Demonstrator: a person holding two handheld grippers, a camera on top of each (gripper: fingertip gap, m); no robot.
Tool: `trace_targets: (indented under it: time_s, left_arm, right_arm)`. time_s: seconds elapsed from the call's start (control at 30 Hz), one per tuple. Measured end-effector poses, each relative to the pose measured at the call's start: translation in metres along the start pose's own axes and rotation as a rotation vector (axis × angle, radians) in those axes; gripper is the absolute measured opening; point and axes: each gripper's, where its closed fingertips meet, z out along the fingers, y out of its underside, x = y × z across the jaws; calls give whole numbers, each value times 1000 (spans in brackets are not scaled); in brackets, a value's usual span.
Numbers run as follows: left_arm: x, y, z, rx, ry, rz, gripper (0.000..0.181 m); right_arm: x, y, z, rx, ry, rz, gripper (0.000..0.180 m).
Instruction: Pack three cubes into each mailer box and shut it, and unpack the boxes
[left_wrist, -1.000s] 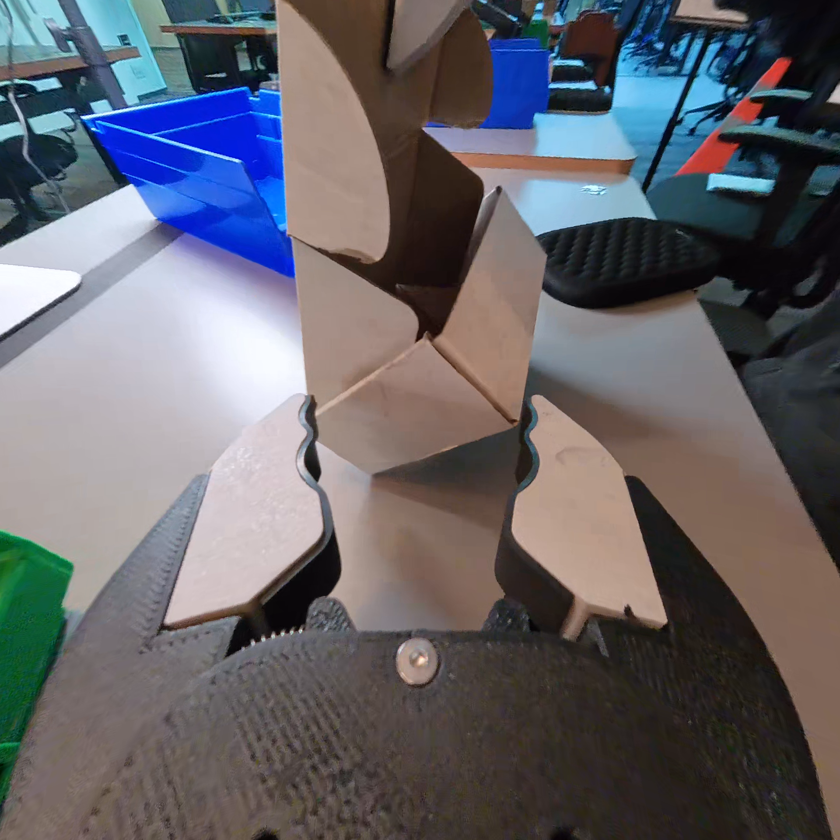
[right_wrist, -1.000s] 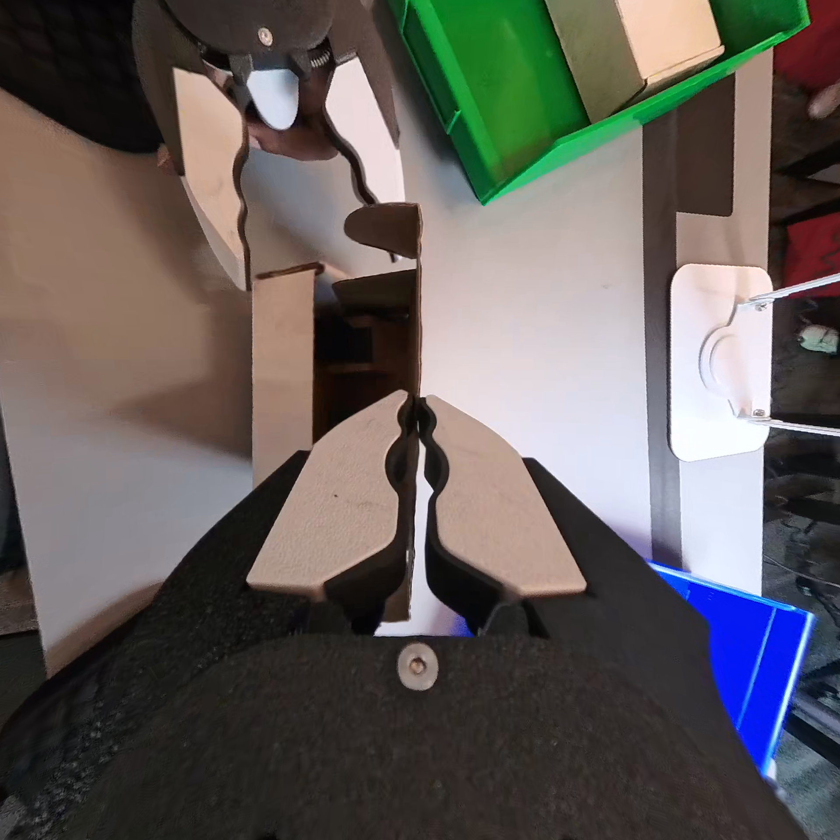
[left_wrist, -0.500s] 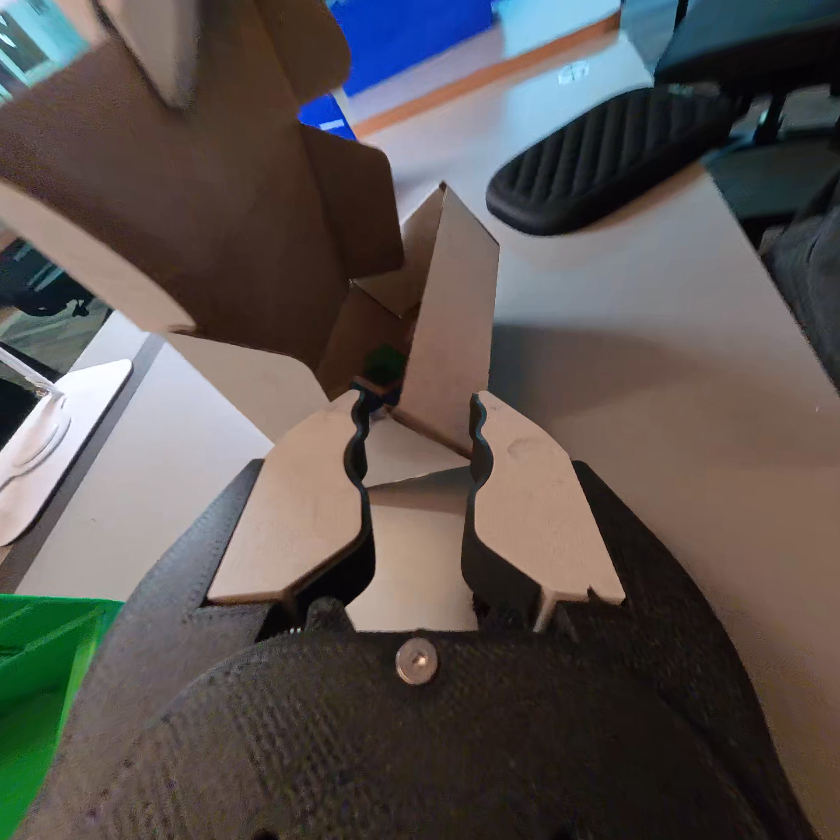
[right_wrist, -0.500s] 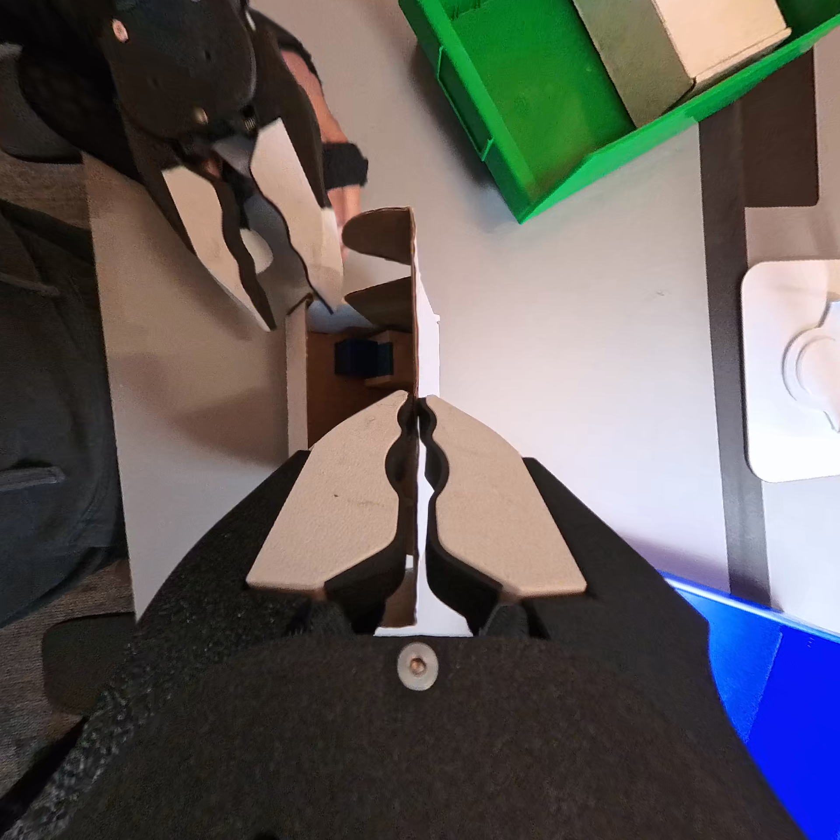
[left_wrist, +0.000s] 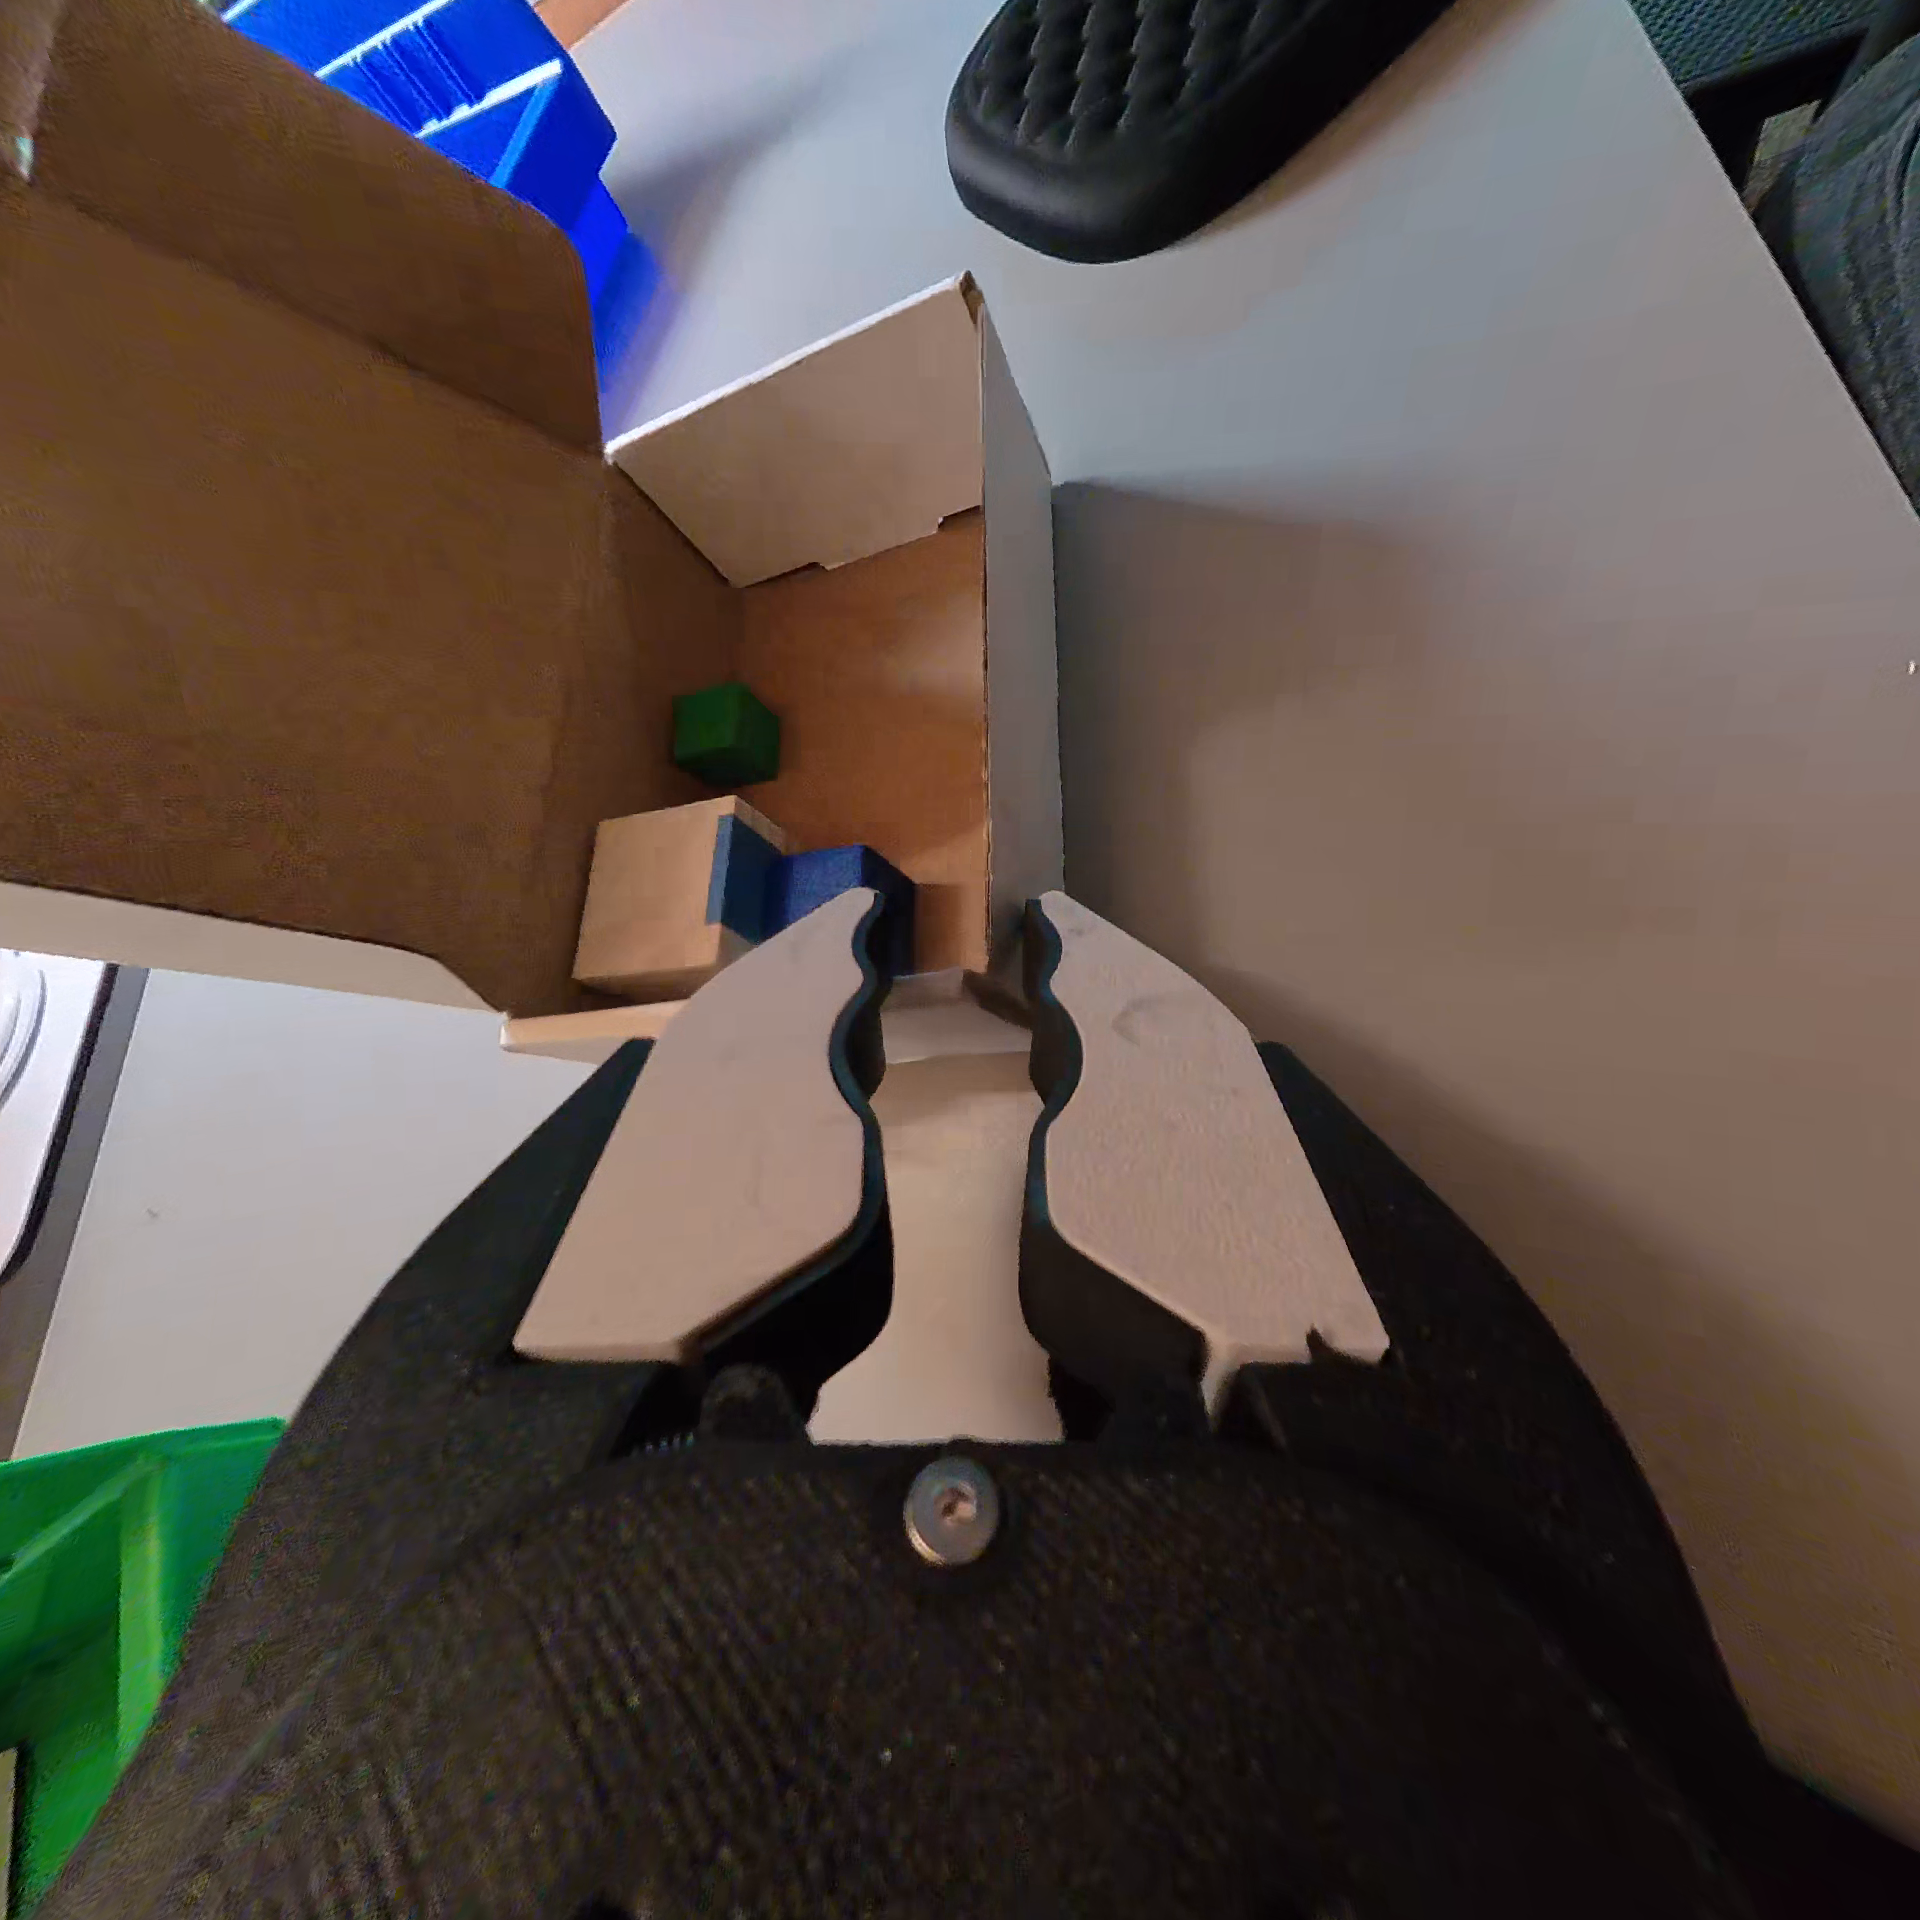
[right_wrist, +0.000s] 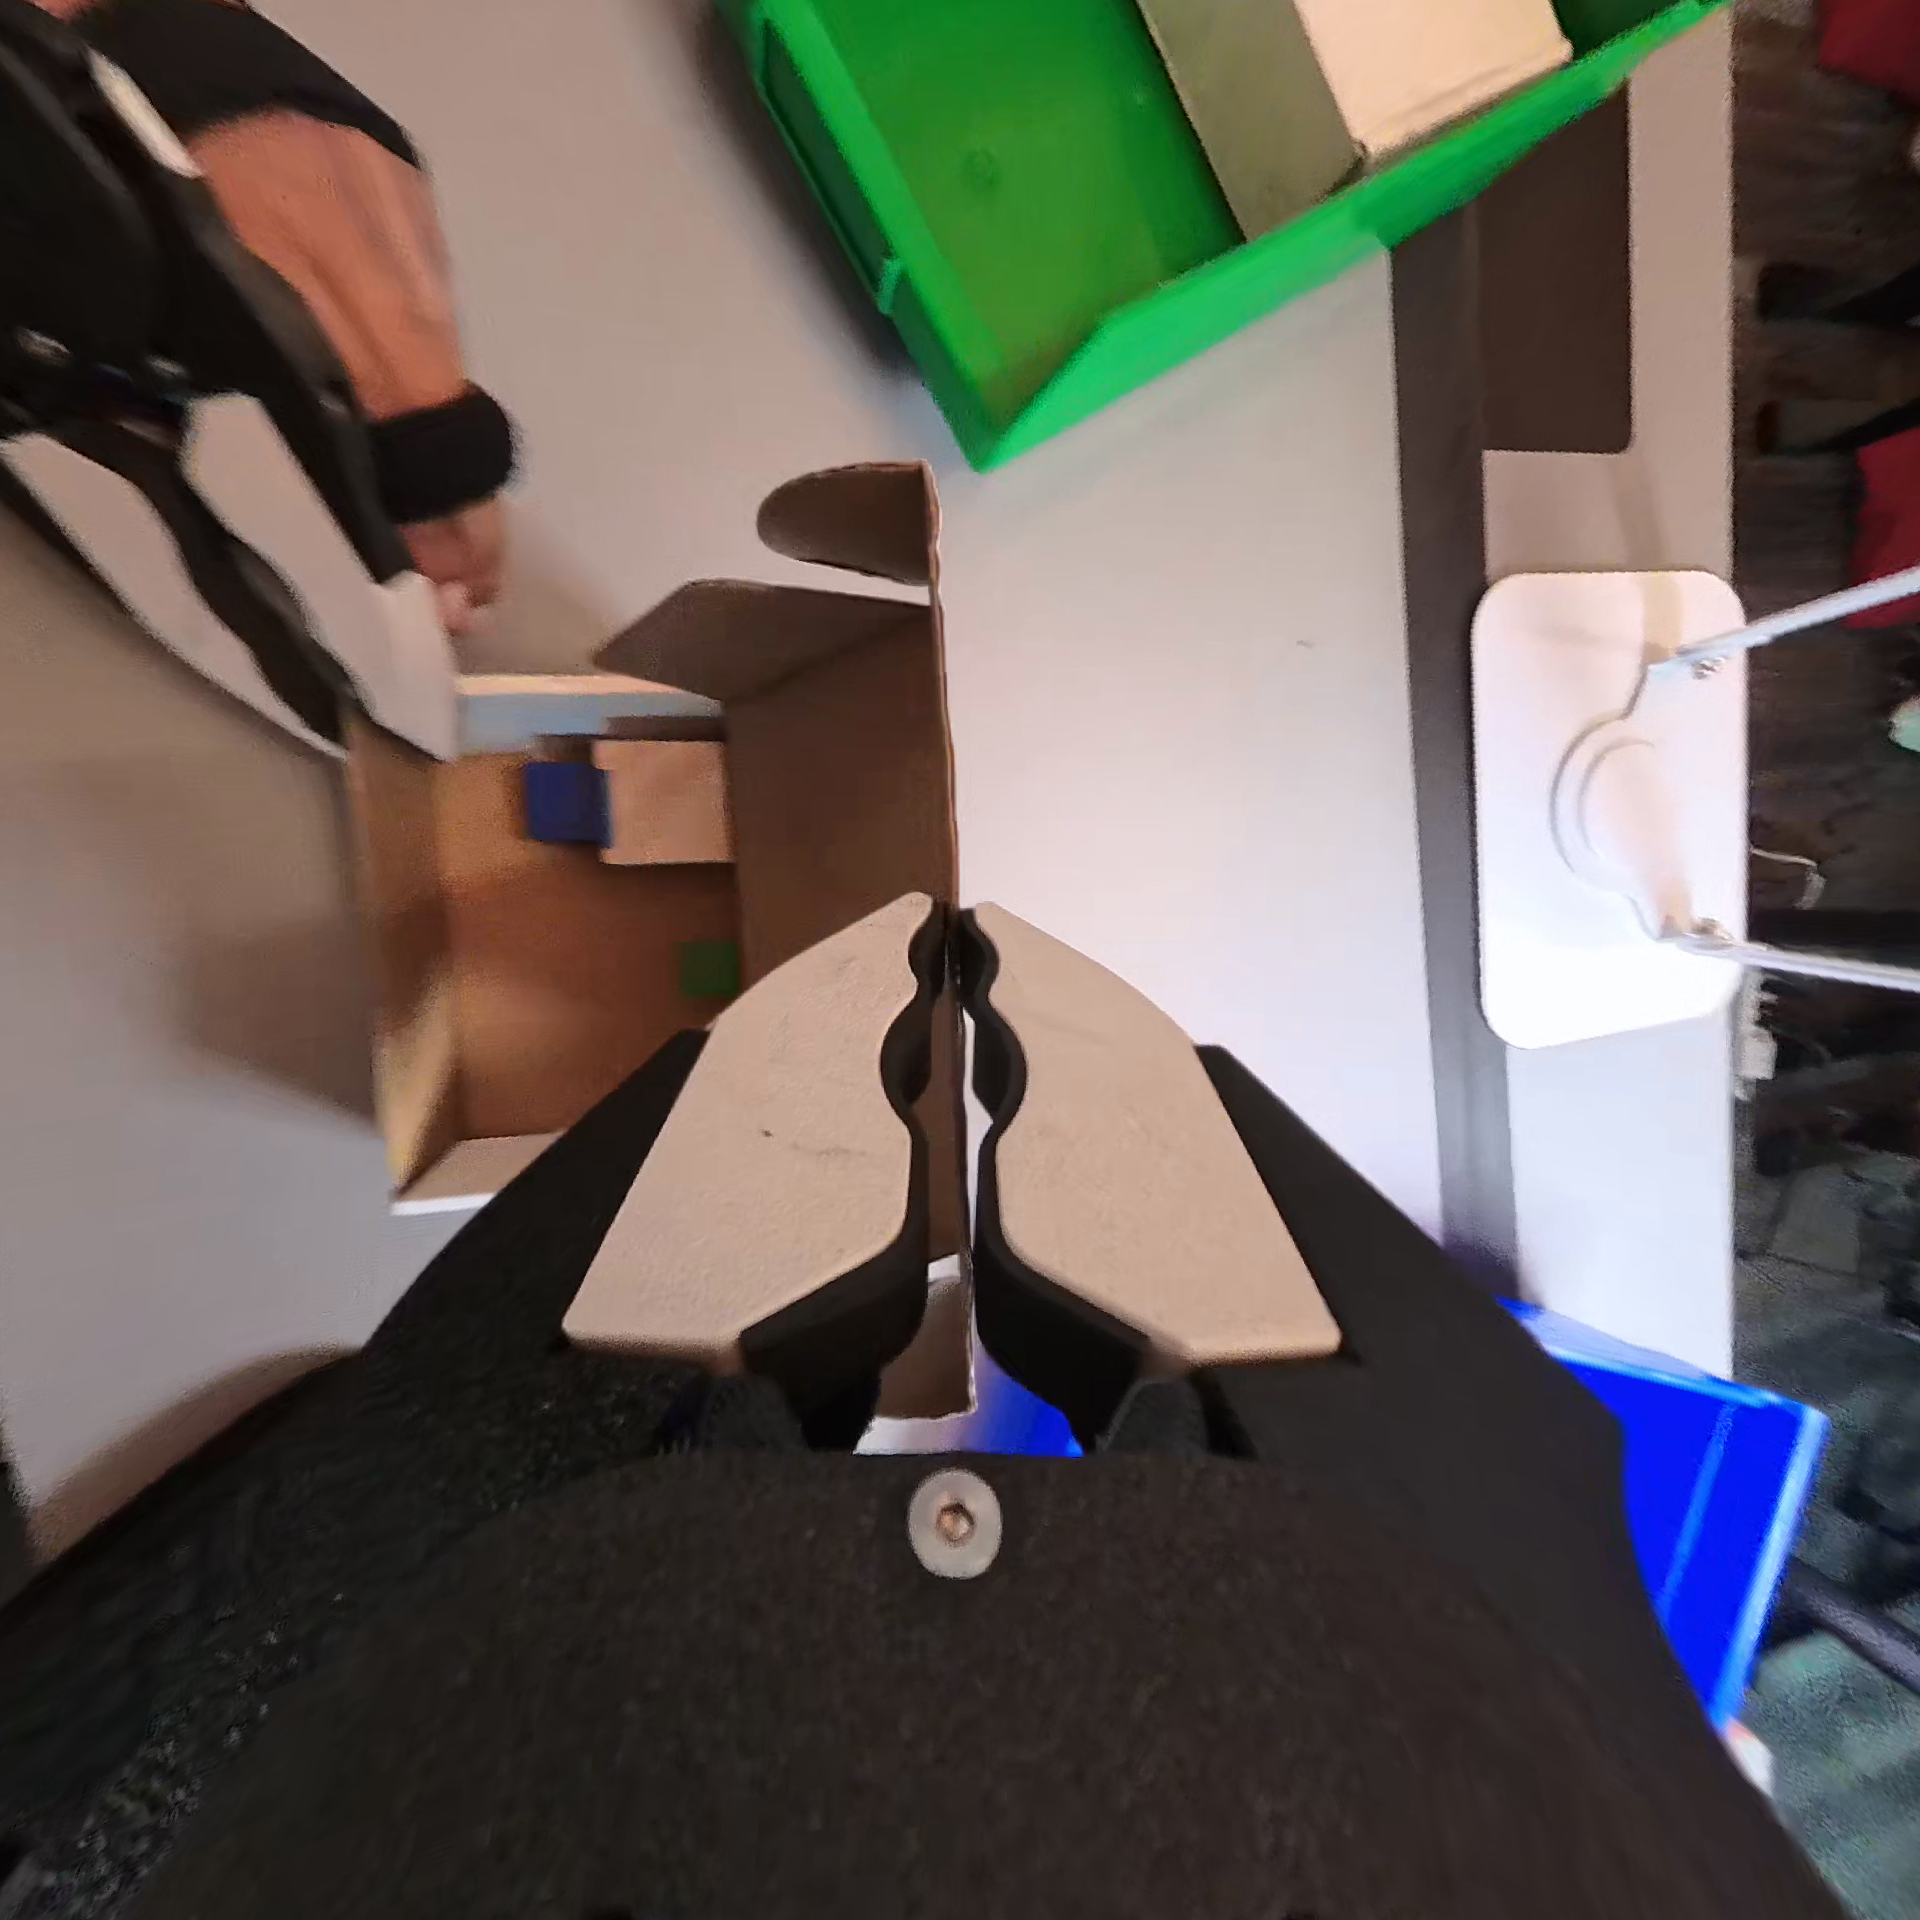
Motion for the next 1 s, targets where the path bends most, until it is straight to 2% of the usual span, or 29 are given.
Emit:
trace_targets:
  time_s: [0.03,0.17,0.47,0.7,0.87,1.0]
  left_arm:
    - [0,0,0,3,-1,-4,23]
    - [-1,-1,1,17,-1,-24,23]
    - [1,-4,4,42,6,-69,19]
    - [0,-5,5,52,5,-84,19]
    - [0,-7,7,56,-4,-91,18]
    - [-2,-9,9,56,-25,-98,17]
  right_arm:
    - [7,4,6,-22,23,-9,1]
    - [29,24,35,-108,71,-16,3]
    - [50,54,89,-155,84,-9,12]
    - [68,63,113,-162,109,7,23]
    - [92,62,114,-172,266,-12,30]
    - [98,27,72,18,383,36,37]
